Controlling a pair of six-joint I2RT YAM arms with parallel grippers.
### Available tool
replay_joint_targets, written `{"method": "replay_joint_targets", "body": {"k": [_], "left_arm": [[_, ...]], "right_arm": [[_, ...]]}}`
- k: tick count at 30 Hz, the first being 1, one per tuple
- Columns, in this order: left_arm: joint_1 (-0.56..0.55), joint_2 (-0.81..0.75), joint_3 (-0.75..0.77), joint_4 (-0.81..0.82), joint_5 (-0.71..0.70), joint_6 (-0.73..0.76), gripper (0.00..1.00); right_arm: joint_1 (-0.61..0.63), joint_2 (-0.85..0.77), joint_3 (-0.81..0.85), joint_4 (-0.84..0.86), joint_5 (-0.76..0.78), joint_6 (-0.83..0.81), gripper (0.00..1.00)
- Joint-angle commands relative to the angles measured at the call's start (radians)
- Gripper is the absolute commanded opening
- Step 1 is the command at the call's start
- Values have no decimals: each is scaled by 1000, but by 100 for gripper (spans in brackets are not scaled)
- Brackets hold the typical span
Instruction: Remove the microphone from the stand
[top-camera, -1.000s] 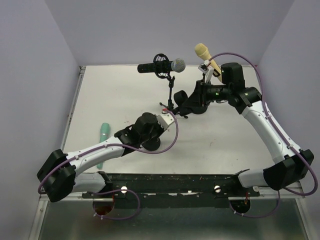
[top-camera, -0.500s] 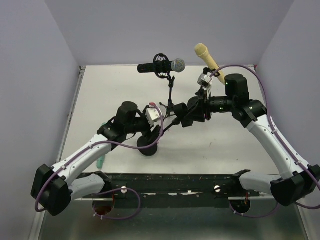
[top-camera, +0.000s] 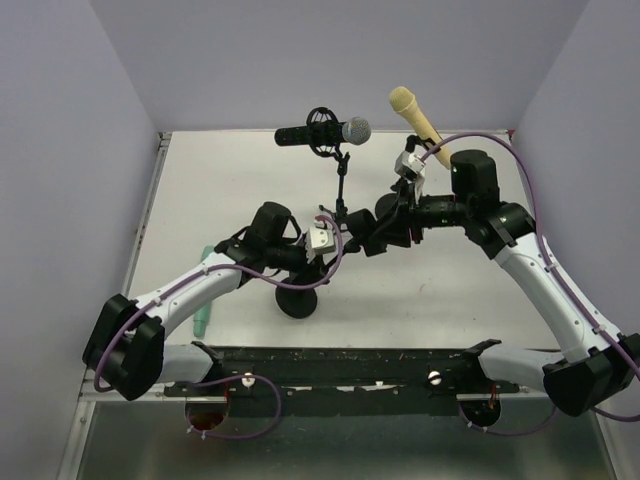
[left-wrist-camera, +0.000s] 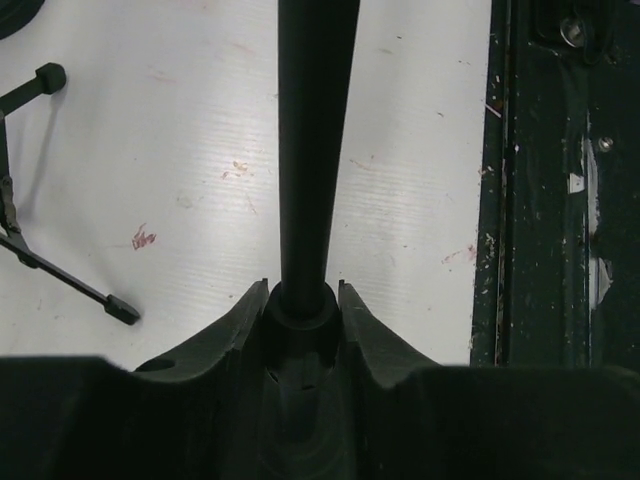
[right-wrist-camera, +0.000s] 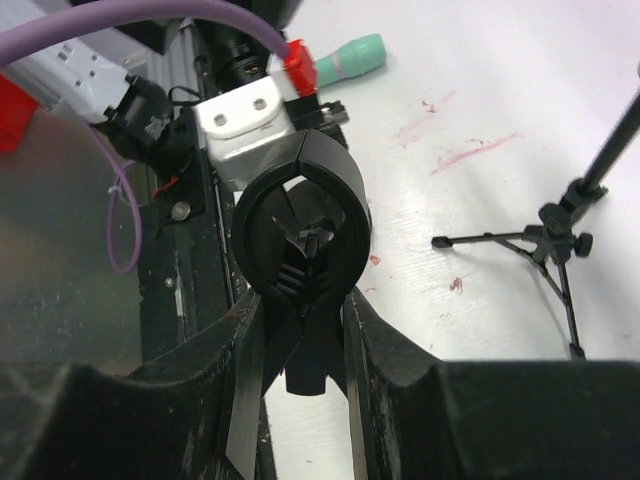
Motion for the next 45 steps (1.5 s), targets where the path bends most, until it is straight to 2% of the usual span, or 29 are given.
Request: {"method": "replay_joint_targets", "body": {"k": [1,3,4,5,6,8,10,11,13,15,18,20,23,25,27,31,35,37,39,42,43,45], "left_arm": [[-40,-106,-18,122,-151,-183,0],[-128,-195,-69,223,-468,-215,0],[-209,-232,-104,299,-729,-206,0],[-256,-248,-142,365,-876,-176,0],[-285,-245,-161,414,-944,-160,0],[-305,-204,-154,401,-967,-154,0],[-305,-168,-129,360,-960,-171,0],[-305,-162,-124,342,-933,-174,11],[-299,-180,-123,302,-832,-160,52],[-288,-216,-114,250,-723,-136,70],[-220,-268,-89,116,-509,-114,80],[-143,-292,-71,32,-322,-99,82],[-39,-277,-39,-92,-117,-50,82],[6,-248,-16,-171,-21,7,81],[28,-222,-22,-182,26,24,79],[32,-148,-29,-122,121,10,75],[14,-69,-17,-19,120,-48,70],[11,-44,-17,33,100,-64,58],[8,-18,3,25,65,-47,37],[5,-12,37,-27,5,5,7],[5,-41,25,-4,-35,-1,0],[-9,-128,-49,127,-165,-48,0]], "right_arm": [[-1,-1,-11,99,229,296,1],[1,70,60,0,327,434,1],[-1,131,105,-74,327,455,1],[-2,176,133,-135,295,478,1],[-10,185,119,-137,254,495,1],[-13,168,73,-102,258,541,1],[-11,176,47,-111,241,551,1],[-11,178,39,-111,232,543,1],[-11,165,26,-92,218,493,1],[-11,139,18,-69,178,399,1],[-11,63,-17,3,117,251,1],[-11,0,-66,68,86,148,1],[-10,-57,-100,94,75,2,1],[-10,-65,-90,51,57,-105,1],[-10,-65,-79,18,49,-177,1],[-7,-56,-73,-2,32,-219,1],[-2,-42,-71,-9,34,-222,1],[-2,-42,-70,-7,40,-225,1],[-1,-40,-65,4,57,-201,1],[-1,-36,-57,50,106,-69,1],[-1,-28,-47,54,120,-22,1],[1,4,-10,34,178,113,1]]}}
